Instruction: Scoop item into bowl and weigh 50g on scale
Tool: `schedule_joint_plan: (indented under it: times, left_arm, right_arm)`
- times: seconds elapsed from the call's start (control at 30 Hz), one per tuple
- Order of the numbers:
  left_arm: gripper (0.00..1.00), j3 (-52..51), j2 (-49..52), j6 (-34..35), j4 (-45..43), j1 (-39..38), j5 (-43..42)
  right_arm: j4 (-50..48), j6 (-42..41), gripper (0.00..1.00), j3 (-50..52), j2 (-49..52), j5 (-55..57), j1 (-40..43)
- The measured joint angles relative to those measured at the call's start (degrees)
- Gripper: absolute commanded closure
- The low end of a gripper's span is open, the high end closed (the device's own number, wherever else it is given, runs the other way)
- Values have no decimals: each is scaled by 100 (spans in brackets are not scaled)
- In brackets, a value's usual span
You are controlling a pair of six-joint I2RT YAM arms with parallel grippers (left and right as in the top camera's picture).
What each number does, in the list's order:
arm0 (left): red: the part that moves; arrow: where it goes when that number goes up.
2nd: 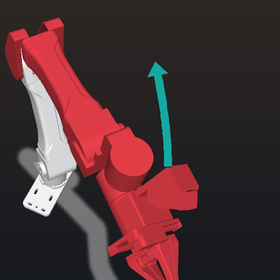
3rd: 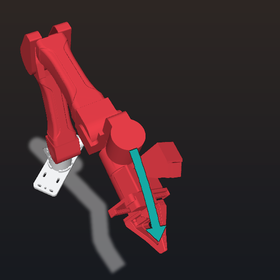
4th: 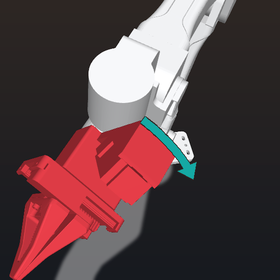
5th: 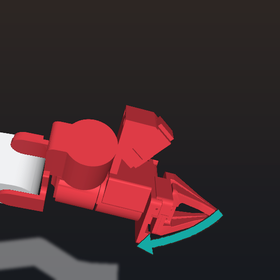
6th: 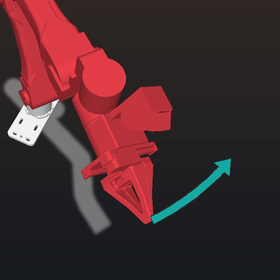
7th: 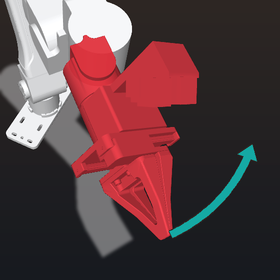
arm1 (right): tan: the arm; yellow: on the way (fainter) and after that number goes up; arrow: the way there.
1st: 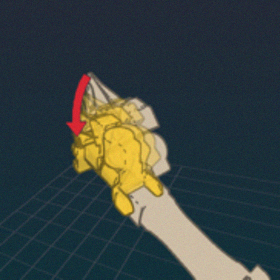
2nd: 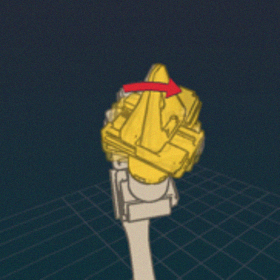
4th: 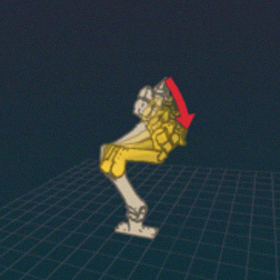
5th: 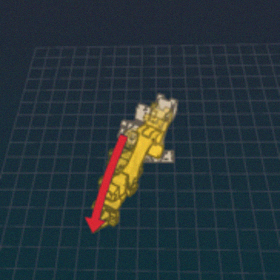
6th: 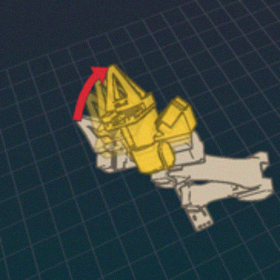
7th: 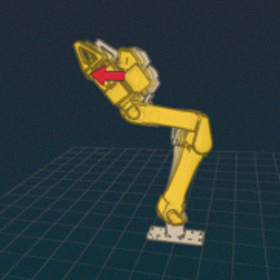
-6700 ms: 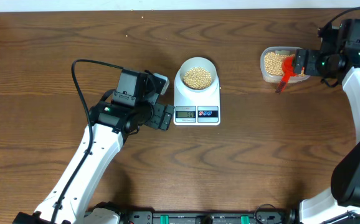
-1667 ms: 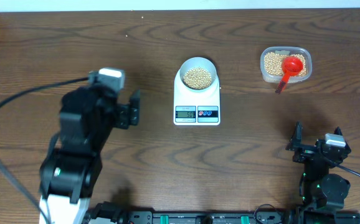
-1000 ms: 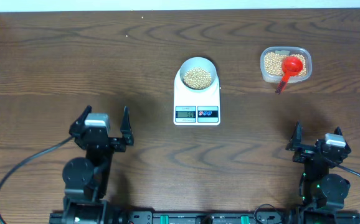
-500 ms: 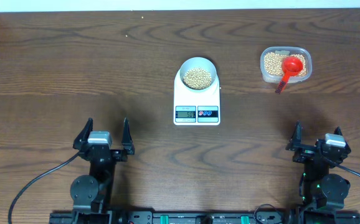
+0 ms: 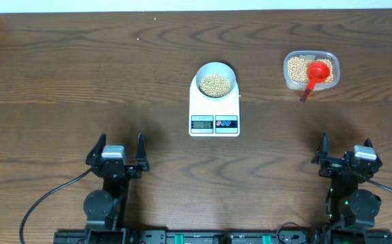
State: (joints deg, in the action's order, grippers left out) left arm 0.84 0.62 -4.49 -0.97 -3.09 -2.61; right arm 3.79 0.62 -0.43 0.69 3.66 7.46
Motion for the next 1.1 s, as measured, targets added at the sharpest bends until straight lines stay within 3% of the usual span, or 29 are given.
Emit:
schedule_joint_plan:
  times: [1.1]
  left_arm:
    - [9,-15,-4,2,219,0,-2]
  right_arm:
    - [-2,0,1,0,0,2,0]
